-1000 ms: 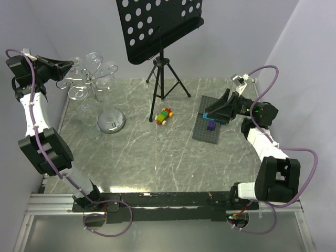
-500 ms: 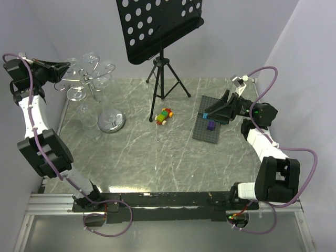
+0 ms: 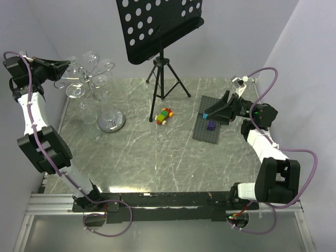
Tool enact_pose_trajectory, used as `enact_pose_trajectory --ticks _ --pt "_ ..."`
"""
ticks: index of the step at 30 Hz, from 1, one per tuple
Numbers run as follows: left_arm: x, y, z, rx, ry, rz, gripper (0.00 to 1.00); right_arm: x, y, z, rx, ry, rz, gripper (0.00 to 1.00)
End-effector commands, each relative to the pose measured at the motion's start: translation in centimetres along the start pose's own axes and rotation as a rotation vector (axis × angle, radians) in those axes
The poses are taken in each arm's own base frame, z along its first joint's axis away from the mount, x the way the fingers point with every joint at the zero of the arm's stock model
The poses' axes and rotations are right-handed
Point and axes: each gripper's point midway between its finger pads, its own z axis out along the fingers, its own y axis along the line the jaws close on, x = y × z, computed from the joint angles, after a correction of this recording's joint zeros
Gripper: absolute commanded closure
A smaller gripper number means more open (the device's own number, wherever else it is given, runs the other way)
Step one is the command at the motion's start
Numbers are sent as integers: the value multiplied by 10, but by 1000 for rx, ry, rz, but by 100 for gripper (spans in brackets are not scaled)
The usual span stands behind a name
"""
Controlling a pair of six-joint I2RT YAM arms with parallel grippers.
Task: Place the wine glass upside down on the wine glass rack
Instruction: Turn the wine glass upside down at the wine rack.
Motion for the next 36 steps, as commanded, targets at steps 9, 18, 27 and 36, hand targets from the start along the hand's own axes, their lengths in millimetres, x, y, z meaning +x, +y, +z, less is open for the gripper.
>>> enact_pose_trajectory --ticks 9,18,27,36 --pt "-6 -9 7 -16 -18 -3 99 41 17 -15 -38 252 -394 16" --pt "4 -4 10 -35 -12 -21 99 42 19 -15 -39 254 -399 16" --pt "10 -1 8 -34 -4 -32 99 42 18 -15 -40 254 -402 16" --pt "13 15 8 -56 -1 -52 99 44 18 -15 -40 256 -397 16"
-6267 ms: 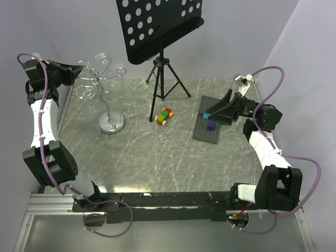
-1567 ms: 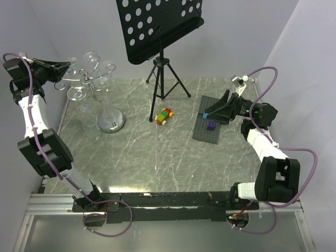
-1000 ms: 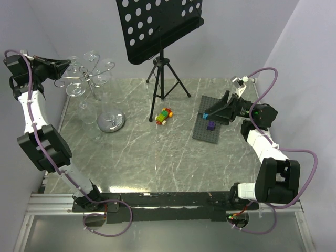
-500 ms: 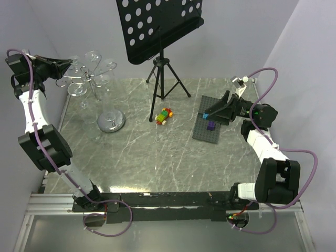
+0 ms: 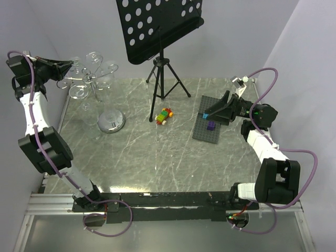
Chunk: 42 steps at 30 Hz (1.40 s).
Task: Place the wine glass upside down on the wine glass rack
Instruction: Turn the wine glass upside down at the wine rack.
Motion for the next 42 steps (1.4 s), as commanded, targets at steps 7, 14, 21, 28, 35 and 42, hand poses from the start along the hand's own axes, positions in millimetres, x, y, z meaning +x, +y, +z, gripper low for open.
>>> enact_pose_trajectory --ticks 7,14,21,28,35,42 --pt "0 13 0 -49 -34 -53 99 42 17 -15 -42 257 -390 16" --pt "-4 12 2 -77 -11 5 99 43 17 -15 -42 255 -390 16" --pt "-3 5 -1 -85 3 47 99 44 17 -16 -42 257 -392 16" --pt "-14 1 -6 -171 -48 81 99 44 17 -16 -43 257 -395 16" --pt "-17 1 -12 -184 -108 45 99 43 16 -15 -42 251 -396 16" --pt "-13 -19 -16 -85 -117 37 99 44 17 -15 -43 253 -400 16"
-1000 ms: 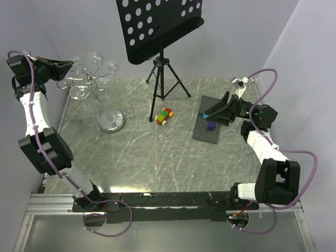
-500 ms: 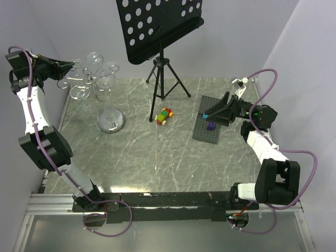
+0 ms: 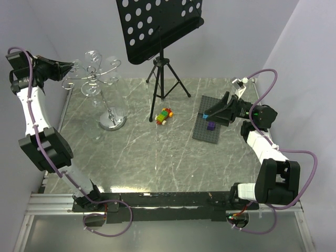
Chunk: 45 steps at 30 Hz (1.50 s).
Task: Place the wine glass upside down on the wine glass rack
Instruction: Turn the wine glass upside down at the wine rack.
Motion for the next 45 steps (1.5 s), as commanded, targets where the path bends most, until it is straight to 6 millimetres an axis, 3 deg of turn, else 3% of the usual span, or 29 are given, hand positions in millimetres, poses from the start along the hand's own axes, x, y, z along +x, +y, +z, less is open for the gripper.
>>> enact_pose_trajectory --ticks 1,14,20,34,40,45 --pt "-12 -26 -16 75 -96 0 99 41 18 -15 -44 255 -400 16" --pt "-15 -39 -31 178 -41 46 99 40 18 -15 -44 256 -404 16" --pt "-16 -31 -30 177 -4 56 99 40 19 -15 -44 258 -409 16" --pt "14 -23 -48 225 51 19 99 39 17 -15 -44 258 -404 16" --pt "16 -30 -52 259 61 8 99 40 18 -16 -42 257 -403 16" --pt "23 -21 -52 236 69 -13 99 41 18 -16 -43 256 -404 16"
